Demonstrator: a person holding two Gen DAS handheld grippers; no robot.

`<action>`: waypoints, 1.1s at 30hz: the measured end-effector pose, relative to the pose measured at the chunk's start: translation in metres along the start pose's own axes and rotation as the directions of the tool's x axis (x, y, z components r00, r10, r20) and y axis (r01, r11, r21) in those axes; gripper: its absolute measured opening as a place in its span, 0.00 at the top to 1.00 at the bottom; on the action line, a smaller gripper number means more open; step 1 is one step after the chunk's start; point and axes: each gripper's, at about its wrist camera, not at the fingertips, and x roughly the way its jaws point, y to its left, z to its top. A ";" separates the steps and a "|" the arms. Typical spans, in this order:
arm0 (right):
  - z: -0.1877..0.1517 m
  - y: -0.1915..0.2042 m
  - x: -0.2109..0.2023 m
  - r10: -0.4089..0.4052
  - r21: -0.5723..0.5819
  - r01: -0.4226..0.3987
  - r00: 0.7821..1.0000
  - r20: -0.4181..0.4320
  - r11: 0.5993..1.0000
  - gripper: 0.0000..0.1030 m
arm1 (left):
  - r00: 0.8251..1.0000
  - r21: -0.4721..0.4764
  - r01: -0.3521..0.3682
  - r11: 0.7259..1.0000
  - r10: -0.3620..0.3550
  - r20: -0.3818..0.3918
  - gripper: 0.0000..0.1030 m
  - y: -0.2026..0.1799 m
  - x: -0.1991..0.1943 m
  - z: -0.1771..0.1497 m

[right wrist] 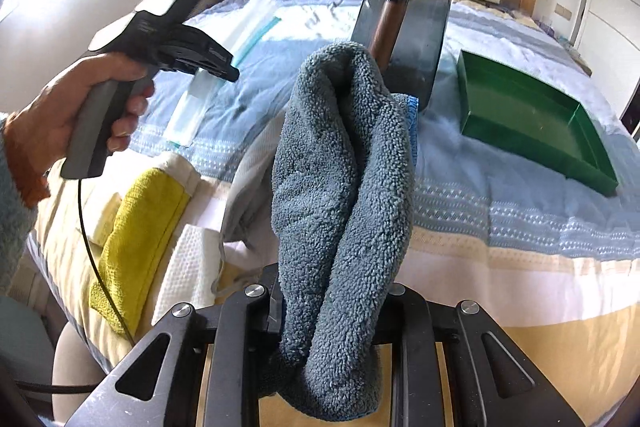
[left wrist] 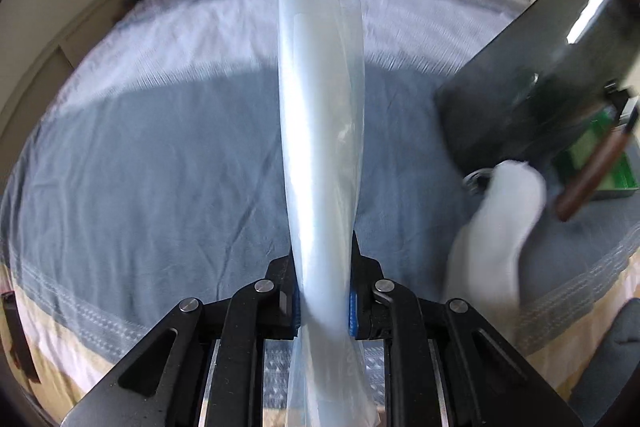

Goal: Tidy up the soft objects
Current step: 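Lift the bag and grey towel and carry both over the green tray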

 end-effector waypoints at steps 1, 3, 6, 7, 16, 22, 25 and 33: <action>0.000 0.000 -0.003 0.001 0.001 -0.001 1.000 0.007 1.000 0.78 | 1.000 -0.003 0.004 1.000 -0.004 0.028 0.87 -0.002 -0.009 -0.003; 0.002 -0.001 -0.009 -0.001 0.000 0.001 1.000 0.023 1.000 0.78 | 0.997 -0.023 0.025 0.999 -0.023 0.078 0.85 -0.003 -0.032 -0.009; 0.000 -0.001 -0.018 -0.003 -0.002 0.003 0.999 0.040 1.000 0.78 | 0.992 -0.041 0.056 0.998 -0.051 0.116 0.83 -0.007 -0.059 -0.015; -0.003 -0.001 -0.023 -0.004 -0.003 0.004 0.999 0.047 1.000 0.78 | 0.991 -0.042 0.056 0.998 -0.050 0.126 0.83 -0.012 -0.068 -0.014; -0.014 -0.022 -0.062 -0.019 0.033 0.016 0.994 0.103 0.999 0.78 | 0.977 -0.010 0.061 0.998 -0.058 0.207 0.83 -0.049 -0.120 -0.026; -0.021 -0.051 -0.096 -0.062 0.081 0.050 0.987 0.147 0.995 0.78 | 0.970 0.034 0.083 0.996 -0.089 0.227 0.83 -0.087 -0.146 -0.038; -0.024 -0.070 -0.110 -0.100 0.106 0.083 0.982 0.161 0.991 0.78 | 0.969 0.062 0.094 0.994 -0.106 0.223 0.83 -0.110 -0.152 -0.040; -0.023 -0.137 -0.127 -0.196 0.185 0.163 0.964 0.177 0.969 0.78 | 0.952 0.167 0.164 0.972 -0.200 0.232 0.83 -0.178 -0.153 -0.026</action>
